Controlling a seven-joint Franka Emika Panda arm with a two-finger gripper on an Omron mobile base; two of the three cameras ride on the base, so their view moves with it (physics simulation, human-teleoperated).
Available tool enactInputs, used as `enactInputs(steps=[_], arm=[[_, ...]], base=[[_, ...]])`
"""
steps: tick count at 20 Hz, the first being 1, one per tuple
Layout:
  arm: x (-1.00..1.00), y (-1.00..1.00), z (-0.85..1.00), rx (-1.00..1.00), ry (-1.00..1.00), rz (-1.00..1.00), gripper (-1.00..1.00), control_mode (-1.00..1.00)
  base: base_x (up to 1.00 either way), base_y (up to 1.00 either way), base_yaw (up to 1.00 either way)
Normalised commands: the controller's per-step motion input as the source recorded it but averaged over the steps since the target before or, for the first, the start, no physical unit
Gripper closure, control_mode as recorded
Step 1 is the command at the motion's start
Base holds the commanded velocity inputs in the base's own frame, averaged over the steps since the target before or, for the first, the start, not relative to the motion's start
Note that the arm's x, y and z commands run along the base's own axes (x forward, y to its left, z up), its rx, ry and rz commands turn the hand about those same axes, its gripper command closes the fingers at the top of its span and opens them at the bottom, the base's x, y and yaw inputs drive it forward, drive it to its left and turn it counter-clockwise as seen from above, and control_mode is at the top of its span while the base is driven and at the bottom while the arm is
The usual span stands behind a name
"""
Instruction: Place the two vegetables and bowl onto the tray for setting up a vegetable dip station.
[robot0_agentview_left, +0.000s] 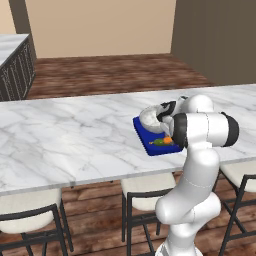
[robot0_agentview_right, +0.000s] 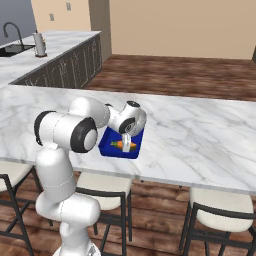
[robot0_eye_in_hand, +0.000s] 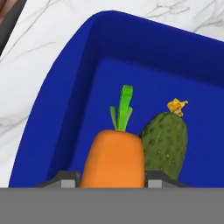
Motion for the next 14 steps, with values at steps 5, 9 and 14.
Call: enactInputs(steps=[5,9,14], arm=[[0.00,0.00,0.00,0.00,0.00,0.00,-1.00,-1.00],[0.00,-0.01,0.02,0.00,-0.03,0.00,-1.00,-1.00],[-0.26,-0.19,0.27,0.00,-0.05,0.00,-1.00,-1.00]], base=[[0.00,0.00,0.00],[0.00,0.00,0.00],[0.00,0.00,0.00]])
